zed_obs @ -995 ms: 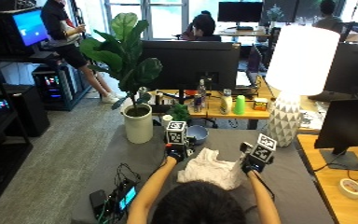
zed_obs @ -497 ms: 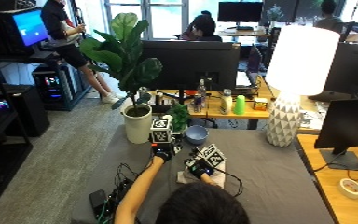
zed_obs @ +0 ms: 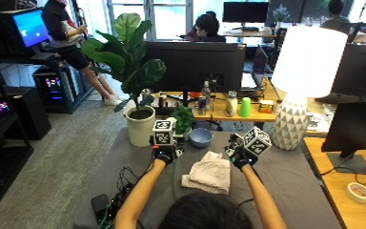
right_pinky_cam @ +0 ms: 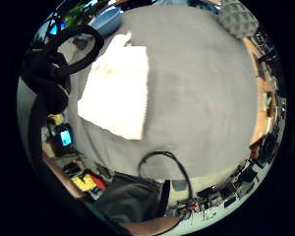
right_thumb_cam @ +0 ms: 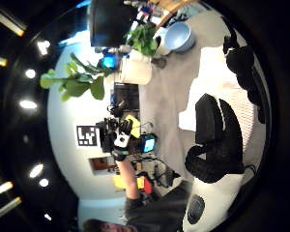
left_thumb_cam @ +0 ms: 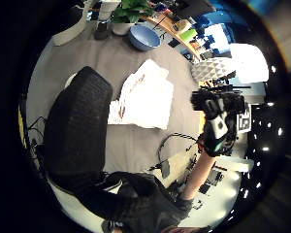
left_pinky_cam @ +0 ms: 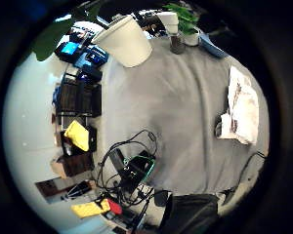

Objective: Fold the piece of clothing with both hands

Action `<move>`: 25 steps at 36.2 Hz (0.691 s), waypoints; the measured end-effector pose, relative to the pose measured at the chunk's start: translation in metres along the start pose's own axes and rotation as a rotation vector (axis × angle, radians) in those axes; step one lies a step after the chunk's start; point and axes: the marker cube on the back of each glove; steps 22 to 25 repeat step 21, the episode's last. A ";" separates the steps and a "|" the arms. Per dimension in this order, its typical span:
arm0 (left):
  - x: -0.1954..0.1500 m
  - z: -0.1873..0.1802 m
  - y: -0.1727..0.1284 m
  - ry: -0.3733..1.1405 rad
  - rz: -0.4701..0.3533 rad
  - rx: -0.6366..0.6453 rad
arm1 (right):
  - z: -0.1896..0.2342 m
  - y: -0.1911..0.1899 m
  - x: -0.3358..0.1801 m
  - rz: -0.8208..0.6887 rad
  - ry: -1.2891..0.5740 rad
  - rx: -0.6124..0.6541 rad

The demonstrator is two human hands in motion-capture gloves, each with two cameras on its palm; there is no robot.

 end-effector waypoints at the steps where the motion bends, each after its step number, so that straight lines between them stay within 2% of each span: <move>1: 0.001 -0.002 0.001 -0.003 0.003 -0.001 | -0.010 -0.004 0.013 0.009 0.031 0.009; 5: 0.005 -0.010 0.009 -0.032 0.021 -0.016 | -0.045 -0.003 0.062 0.139 0.183 0.012; 9: 0.007 -0.016 0.013 -0.057 0.026 -0.034 | -0.060 0.005 0.077 0.161 0.249 0.026; 14: 0.010 -0.020 0.013 -0.049 0.041 -0.030 | -0.058 -0.001 0.085 0.157 0.324 0.016; 18: 0.011 -0.015 0.009 -0.053 0.049 -0.055 | -0.049 0.001 0.083 0.167 0.335 -0.039; 25: 0.012 -0.014 0.008 -0.057 0.044 -0.060 | -0.041 -0.009 0.091 0.165 0.344 -0.025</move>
